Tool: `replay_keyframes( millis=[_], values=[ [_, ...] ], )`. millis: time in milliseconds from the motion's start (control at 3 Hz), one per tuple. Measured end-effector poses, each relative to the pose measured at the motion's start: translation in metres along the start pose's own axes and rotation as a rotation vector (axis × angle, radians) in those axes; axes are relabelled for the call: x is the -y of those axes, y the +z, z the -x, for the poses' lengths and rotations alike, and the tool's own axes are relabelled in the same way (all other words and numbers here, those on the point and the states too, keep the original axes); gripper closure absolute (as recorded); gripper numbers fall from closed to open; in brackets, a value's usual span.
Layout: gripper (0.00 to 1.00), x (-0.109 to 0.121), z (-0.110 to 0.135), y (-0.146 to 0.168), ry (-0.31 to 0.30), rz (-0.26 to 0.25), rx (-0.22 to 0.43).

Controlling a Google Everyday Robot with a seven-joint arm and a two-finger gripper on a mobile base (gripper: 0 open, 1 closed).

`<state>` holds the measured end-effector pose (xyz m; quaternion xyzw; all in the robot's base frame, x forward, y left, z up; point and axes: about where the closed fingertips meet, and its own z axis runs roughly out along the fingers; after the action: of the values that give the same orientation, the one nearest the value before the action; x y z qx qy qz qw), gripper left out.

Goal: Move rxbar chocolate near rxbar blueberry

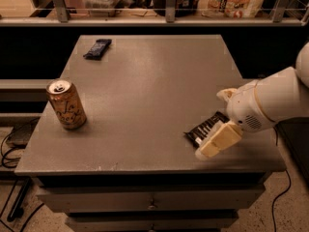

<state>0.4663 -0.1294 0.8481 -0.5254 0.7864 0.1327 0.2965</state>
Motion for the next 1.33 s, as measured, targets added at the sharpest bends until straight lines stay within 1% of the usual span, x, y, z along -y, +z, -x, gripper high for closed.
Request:
replay_keyframes(
  millis=[333, 667, 1000, 1333],
  values=[
    [0.0, -0.008, -0.005, 0.019, 0.025, 0.027, -0.008],
    [0.0, -0.006, -0.017, 0.029, 0.057, 0.025, -0.037],
    [0.16, 0.003, -0.029, 0.026, 0.086, -0.005, -0.053],
    [0.39, 0.008, -0.034, 0.021, 0.1, -0.024, -0.056]
  ],
)
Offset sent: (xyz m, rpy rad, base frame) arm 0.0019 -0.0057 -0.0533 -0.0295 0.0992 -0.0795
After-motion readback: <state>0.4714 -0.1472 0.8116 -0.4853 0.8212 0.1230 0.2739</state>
